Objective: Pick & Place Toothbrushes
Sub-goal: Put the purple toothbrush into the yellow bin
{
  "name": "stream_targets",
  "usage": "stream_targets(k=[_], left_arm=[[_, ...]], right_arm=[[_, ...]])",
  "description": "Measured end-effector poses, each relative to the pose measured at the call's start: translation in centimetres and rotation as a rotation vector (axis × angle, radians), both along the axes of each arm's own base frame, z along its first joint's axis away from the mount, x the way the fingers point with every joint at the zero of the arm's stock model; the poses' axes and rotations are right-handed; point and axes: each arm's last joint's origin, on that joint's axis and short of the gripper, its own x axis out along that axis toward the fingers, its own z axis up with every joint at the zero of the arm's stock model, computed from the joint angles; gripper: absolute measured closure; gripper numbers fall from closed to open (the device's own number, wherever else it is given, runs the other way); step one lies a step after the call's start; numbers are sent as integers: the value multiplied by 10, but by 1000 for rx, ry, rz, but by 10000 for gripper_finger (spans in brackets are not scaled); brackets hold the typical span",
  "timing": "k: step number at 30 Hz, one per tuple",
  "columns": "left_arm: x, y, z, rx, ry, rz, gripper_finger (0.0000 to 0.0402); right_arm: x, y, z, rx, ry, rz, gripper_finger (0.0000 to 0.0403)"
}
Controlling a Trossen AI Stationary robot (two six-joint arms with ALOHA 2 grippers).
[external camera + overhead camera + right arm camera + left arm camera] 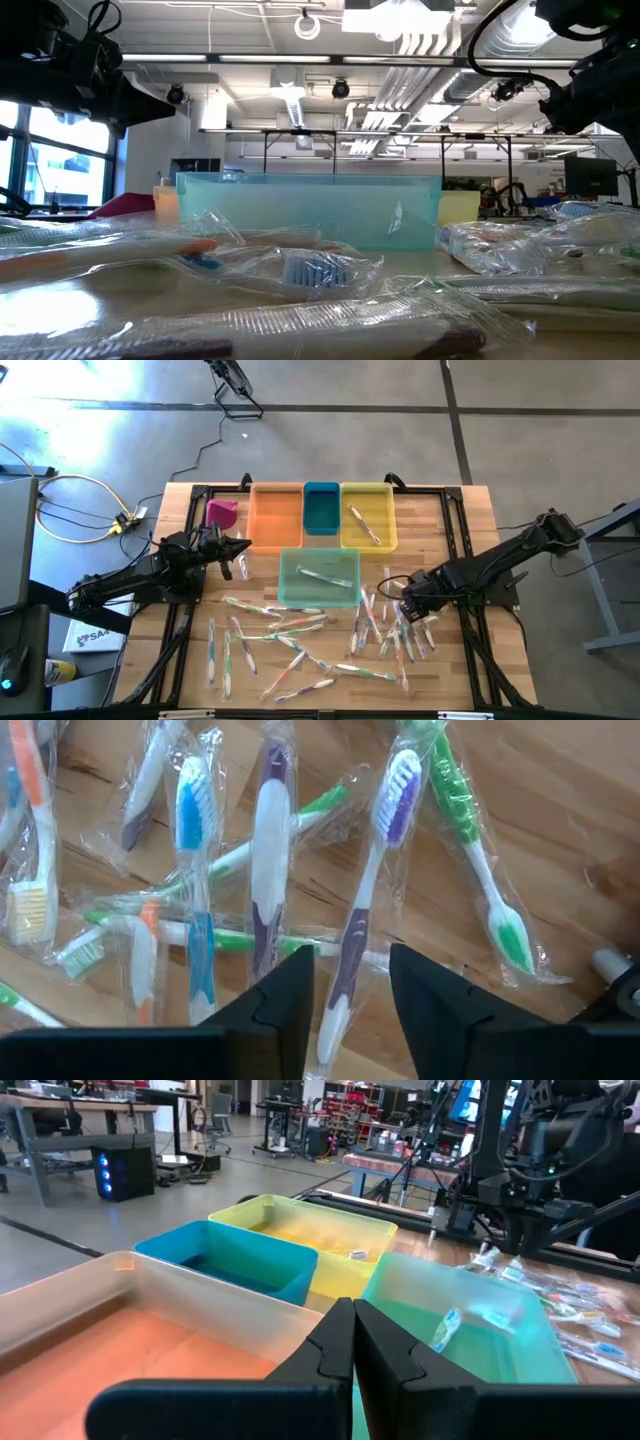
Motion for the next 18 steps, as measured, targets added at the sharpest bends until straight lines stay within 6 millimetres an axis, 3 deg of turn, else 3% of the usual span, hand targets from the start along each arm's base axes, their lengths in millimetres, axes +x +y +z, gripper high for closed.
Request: stream_targets(k=[18], left_arm=[[0, 0, 0, 0, 0, 0, 402]], right_arm=[[9, 9, -26, -65, 138, 29, 274]])
